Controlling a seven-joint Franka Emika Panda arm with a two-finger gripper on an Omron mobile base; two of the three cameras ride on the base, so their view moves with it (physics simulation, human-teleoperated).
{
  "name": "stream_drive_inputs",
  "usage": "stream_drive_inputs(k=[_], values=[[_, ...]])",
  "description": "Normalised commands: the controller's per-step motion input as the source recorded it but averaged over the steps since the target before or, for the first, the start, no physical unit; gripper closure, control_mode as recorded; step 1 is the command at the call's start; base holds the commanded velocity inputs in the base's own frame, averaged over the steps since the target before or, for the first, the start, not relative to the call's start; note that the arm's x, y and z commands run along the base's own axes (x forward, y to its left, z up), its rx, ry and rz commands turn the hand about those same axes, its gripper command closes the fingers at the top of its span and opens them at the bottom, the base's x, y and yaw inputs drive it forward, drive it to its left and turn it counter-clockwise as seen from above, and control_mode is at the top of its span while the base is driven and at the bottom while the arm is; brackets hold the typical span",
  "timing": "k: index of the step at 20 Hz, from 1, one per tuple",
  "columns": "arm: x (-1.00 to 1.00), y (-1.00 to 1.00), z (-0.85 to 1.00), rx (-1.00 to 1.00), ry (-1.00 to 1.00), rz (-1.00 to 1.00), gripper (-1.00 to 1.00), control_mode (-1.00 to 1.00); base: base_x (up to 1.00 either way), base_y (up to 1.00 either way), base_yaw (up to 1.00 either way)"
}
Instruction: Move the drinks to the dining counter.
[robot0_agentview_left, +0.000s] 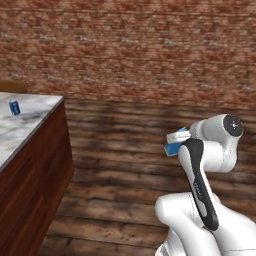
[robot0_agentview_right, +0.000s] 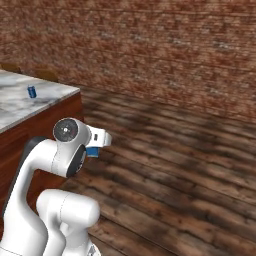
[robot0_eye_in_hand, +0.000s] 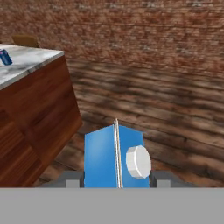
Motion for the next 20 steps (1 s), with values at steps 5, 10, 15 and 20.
stream_drive_inputs(k=[5,10,15,20], values=[[0.0,0.0,0.0,0.0,0.0,0.0,1.0,1.0,0.4,0.17,0.16],[0.0,0.0,0.0,0.0,0.0,0.0,1.0,1.0,0.45,0.14,0.16],[0.0,0.0,0.0,0.0,0.0,0.0,1.0,1.0,0.55,0.11,0.16],[0.0,0.0,0.0,0.0,0.0,0.0,1.0,1.0,0.61,0.09,0.15]])
